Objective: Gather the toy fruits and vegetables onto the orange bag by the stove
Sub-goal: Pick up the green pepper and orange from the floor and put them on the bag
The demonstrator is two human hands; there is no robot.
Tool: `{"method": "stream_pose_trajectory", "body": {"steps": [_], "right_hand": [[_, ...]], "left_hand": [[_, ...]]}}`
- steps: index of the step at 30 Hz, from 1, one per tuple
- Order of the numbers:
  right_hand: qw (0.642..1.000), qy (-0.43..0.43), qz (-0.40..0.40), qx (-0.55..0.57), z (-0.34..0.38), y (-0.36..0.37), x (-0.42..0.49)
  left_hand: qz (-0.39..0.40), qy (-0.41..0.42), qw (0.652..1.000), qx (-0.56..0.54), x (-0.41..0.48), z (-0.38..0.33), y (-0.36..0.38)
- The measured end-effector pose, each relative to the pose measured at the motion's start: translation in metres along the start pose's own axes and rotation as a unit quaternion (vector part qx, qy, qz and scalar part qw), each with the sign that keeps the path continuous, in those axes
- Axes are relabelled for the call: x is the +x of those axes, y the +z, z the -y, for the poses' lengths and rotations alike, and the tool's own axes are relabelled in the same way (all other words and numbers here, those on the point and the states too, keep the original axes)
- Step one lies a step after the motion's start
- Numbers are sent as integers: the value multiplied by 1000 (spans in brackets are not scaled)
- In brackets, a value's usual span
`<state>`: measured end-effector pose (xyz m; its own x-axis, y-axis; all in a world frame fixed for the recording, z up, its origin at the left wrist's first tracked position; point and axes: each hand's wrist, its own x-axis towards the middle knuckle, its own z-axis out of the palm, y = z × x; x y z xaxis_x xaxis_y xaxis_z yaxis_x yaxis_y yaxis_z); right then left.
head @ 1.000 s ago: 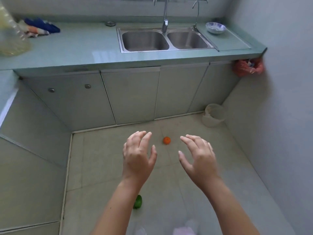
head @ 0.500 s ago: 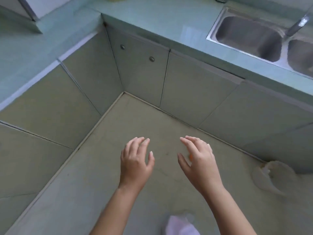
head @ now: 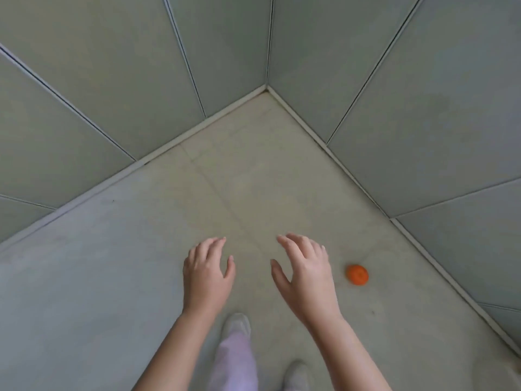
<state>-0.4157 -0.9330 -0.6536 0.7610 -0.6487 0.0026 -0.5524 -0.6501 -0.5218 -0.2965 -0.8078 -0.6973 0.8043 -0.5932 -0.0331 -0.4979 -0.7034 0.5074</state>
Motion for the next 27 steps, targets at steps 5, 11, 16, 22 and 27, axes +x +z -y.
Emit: {"method": "stream_pose_trajectory", "body": {"steps": [5,11,16,22,27], "right_hand": [[997,-48,55,8,-49,116,9],[988,-120,96,3,-97,231,26],[978,-175,116,1,-131,304,39],[967,-215,137,-2,-158,361,51],[954,-245,172,-14,-181,379,43]], "left_hand": [[29,-42,998,39,-5,85,88],[56,-69,994,65,-7,170,183],[80,-115,987,73,-9,230,247],[82,-93,985,122,-9,286,295],[62,-117,983,130,-14,312,322]]}}
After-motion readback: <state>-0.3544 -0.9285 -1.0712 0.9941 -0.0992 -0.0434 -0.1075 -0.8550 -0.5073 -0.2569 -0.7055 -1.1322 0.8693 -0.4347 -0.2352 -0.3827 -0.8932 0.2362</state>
